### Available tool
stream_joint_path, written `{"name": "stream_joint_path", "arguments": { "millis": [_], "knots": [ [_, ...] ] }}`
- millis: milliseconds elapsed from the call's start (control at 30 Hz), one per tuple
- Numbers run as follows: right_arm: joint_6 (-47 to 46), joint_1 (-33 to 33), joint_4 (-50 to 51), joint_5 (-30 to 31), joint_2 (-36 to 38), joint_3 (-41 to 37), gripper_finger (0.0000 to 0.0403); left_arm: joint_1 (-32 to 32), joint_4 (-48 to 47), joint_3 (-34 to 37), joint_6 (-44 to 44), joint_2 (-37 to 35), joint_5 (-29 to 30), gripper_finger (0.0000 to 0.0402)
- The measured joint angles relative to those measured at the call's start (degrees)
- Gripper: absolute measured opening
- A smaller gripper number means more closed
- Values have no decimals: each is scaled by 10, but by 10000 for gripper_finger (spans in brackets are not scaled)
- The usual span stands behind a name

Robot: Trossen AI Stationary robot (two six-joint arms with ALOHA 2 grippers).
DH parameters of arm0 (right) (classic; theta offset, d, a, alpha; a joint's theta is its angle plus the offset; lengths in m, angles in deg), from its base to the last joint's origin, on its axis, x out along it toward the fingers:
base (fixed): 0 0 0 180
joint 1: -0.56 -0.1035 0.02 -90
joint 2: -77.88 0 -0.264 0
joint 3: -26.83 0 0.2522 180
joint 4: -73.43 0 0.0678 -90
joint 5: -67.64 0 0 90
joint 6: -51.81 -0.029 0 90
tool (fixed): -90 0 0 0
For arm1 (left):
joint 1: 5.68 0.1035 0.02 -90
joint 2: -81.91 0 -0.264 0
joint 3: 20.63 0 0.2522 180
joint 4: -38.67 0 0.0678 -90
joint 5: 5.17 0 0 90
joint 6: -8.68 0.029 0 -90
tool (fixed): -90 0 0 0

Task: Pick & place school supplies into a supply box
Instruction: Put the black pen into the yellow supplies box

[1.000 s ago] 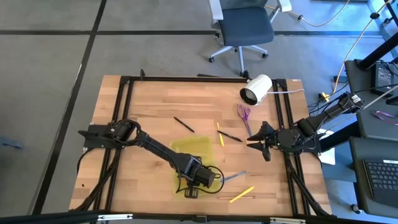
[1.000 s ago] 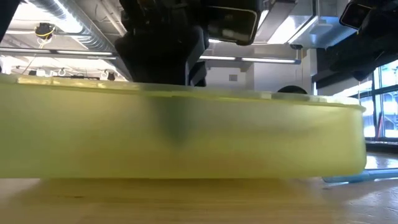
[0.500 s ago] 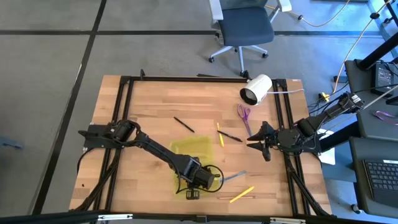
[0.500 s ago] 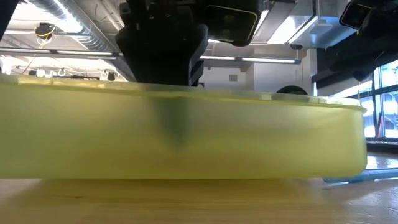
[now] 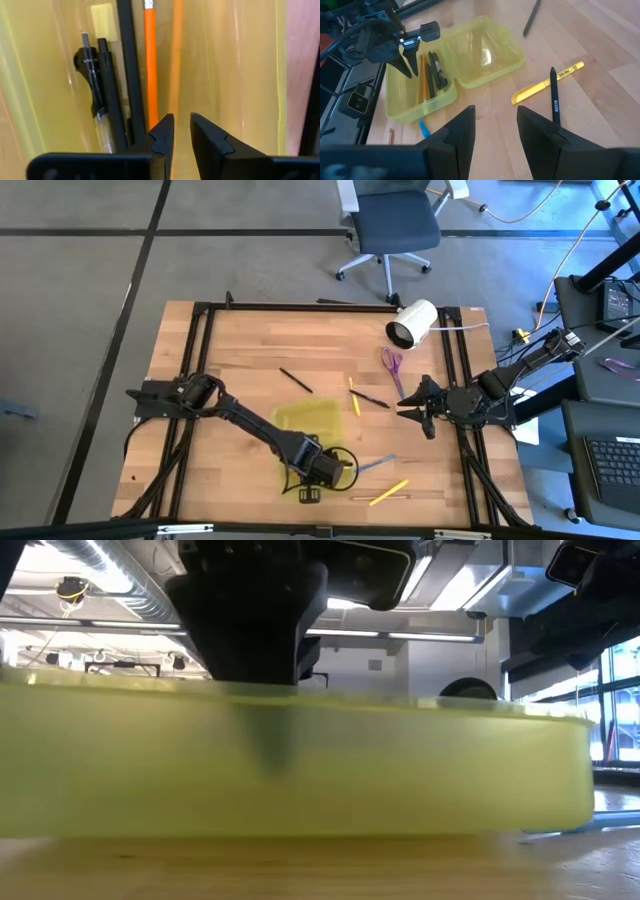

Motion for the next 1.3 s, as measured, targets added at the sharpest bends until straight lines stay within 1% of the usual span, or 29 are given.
{"name": "stream_joint_path", "arguments": {
  "millis": [167, 333, 433, 533, 633, 733, 800, 867, 967, 1033, 1133, 1200, 1300],
  "knots": [
    [0, 0, 0, 0, 0, 0, 149, 0, 0, 0, 0, 0, 0, 92],
    [0, 0, 0, 0, 0, 0, 149, 0, 0, 0, -14, -1, 0, 144],
    [0, 0, 0, 0, 0, 0, 149, 1, -4, 0, -14, -10, 1, 171],
    [0, 0, -1, 0, 0, 0, 149, 4, -13, 0, -5, -25, 4, 188],
    [-1, 0, -6, 0, 0, 0, 149, 11, -20, 0, -4, -53, 46, 195],
    [-2, 0, -10, -1, 0, 0, 152, 16, -28, 1, 17, -94, 115, 196],
    [-15, 1, -9, 0, 0, 0, 161, 19, -29, 11, 28, -125, 160, 196],
    [-11, 3, -10, 6, -1, 0, 176, 24, -19, 42, 29, -161, 196, 196],
    [12, 7, -11, 11, -1, 0, 204, 37, 46, 123, 27, -232, 211, 195],
    [21, 9, -14, 20, -1, 0, 218, 46, 119, 191, 29, -282, 206, 193],
    [32, 11, -34, 30, -1, 0, 232, 58, 240, 298, 30, -353, 180, 192],
    [31, 11, -38, 29, -1, 0, 236, 64, 321, 364, 31, -399, 168, 193],
    [45, 12, -40, 30, -7, 0, 235, 69, 405, 449, 37, -460, 174, 195]
  ]
}}
